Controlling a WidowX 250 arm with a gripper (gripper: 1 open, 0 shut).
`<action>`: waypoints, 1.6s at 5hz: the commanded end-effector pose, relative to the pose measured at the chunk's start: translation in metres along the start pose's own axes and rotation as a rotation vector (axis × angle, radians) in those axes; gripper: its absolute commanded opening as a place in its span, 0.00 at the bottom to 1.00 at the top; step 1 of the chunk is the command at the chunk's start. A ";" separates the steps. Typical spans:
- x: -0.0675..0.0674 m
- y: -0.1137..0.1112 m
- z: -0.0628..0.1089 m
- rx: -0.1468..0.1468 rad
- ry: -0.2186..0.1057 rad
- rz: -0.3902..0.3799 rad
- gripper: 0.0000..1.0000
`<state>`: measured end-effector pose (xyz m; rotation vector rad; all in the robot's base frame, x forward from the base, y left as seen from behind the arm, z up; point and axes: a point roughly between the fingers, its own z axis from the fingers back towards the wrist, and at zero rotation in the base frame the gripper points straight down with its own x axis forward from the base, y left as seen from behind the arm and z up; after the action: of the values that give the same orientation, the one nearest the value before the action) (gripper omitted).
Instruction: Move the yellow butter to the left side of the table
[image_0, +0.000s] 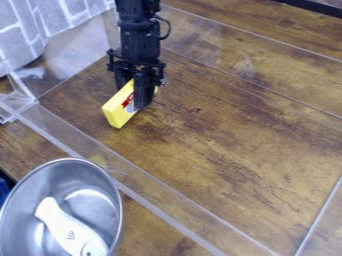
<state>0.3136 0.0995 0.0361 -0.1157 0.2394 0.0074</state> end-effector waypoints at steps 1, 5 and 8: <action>0.005 0.007 0.019 0.017 -0.067 0.008 0.00; 0.007 0.006 0.020 0.017 -0.076 0.003 0.00; 0.008 0.006 0.020 0.016 -0.080 0.001 0.00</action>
<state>0.3186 0.1002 0.0349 -0.1178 0.2238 -0.0009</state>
